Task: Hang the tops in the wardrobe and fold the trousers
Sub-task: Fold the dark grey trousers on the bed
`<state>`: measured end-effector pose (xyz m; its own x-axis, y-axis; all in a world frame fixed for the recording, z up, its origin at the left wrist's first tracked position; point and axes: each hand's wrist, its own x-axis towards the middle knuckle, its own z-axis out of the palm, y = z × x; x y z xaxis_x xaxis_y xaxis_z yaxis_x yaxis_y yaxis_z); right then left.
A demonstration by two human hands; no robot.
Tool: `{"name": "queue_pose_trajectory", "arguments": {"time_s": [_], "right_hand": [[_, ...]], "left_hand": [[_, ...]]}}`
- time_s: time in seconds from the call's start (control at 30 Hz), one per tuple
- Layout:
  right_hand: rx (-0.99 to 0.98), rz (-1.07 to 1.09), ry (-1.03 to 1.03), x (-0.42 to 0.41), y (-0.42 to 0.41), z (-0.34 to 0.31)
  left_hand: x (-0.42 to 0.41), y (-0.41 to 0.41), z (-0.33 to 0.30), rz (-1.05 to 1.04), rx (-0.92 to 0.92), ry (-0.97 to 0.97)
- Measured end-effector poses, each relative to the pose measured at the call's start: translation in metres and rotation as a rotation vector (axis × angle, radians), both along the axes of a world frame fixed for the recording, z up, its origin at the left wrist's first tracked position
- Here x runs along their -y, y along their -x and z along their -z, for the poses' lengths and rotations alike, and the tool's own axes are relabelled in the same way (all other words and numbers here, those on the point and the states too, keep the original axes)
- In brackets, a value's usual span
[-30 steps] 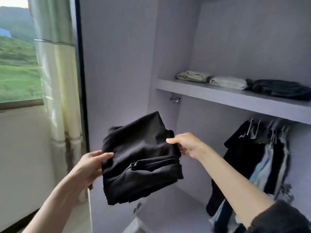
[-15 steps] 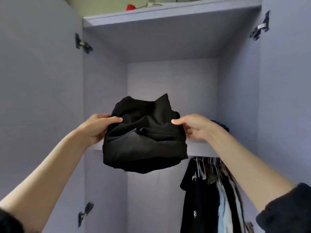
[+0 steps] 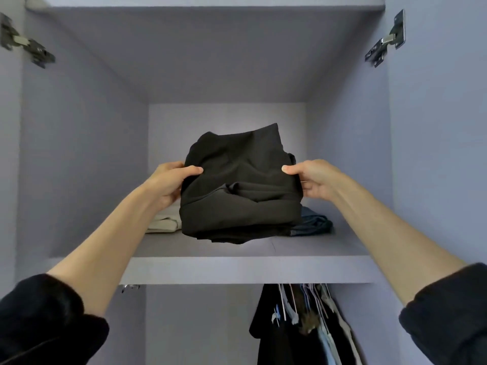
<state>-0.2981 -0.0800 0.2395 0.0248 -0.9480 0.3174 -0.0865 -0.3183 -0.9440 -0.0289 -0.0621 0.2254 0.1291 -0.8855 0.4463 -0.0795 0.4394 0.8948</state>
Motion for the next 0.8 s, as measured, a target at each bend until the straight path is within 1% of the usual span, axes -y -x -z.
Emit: {"name": "queue_pose_trajectory", "arguments": {"time_s": [0.17,0.23,0.3,0.37,0.4,0.43,0.53,0.57,0.63,0.67,0.73,0.8], "right_hand": [[0.014,-0.055,-0.099,0.071,-0.005,0.019],[-0.003,-0.070,-0.158,0.100,-0.012,0.037],[-0.137,-0.010,-0.203,0.126,-0.023,0.058],[-0.343,0.074,-0.171,0.143,-0.032,0.074],[-0.408,0.097,-0.136,0.147,-0.034,0.076],[-0.445,0.104,-0.102,0.148,-0.034,0.074],[-0.536,0.115,0.018,0.138,-0.033,0.064],[-0.577,0.086,0.049,0.133,-0.034,0.063],[-0.685,-0.002,0.028,0.120,-0.037,0.066],[-0.723,-0.037,-0.015,0.118,-0.040,0.070],[-0.716,-0.090,-0.056,0.118,-0.047,0.082],[-0.715,-0.102,-0.008,0.121,-0.056,0.090]], "left_hand": [[0.064,-0.014,0.012,-0.049,0.003,-0.105],[0.092,-0.018,0.026,-0.073,0.053,-0.180],[0.109,-0.020,0.042,-0.141,0.221,-0.306],[0.119,-0.019,0.053,-0.218,0.486,-0.396],[0.120,-0.017,0.053,-0.226,0.599,-0.383],[0.120,-0.012,0.050,-0.226,0.683,-0.329],[0.114,0.011,0.040,-0.156,0.801,-0.159],[0.112,0.020,0.042,-0.114,0.864,-0.128],[0.112,0.036,0.054,-0.065,1.055,-0.073],[0.115,0.041,0.065,-0.069,1.156,-0.064],[0.120,0.041,0.085,-0.157,1.359,-0.088],[0.126,0.034,0.094,-0.264,1.457,-0.114]]}}
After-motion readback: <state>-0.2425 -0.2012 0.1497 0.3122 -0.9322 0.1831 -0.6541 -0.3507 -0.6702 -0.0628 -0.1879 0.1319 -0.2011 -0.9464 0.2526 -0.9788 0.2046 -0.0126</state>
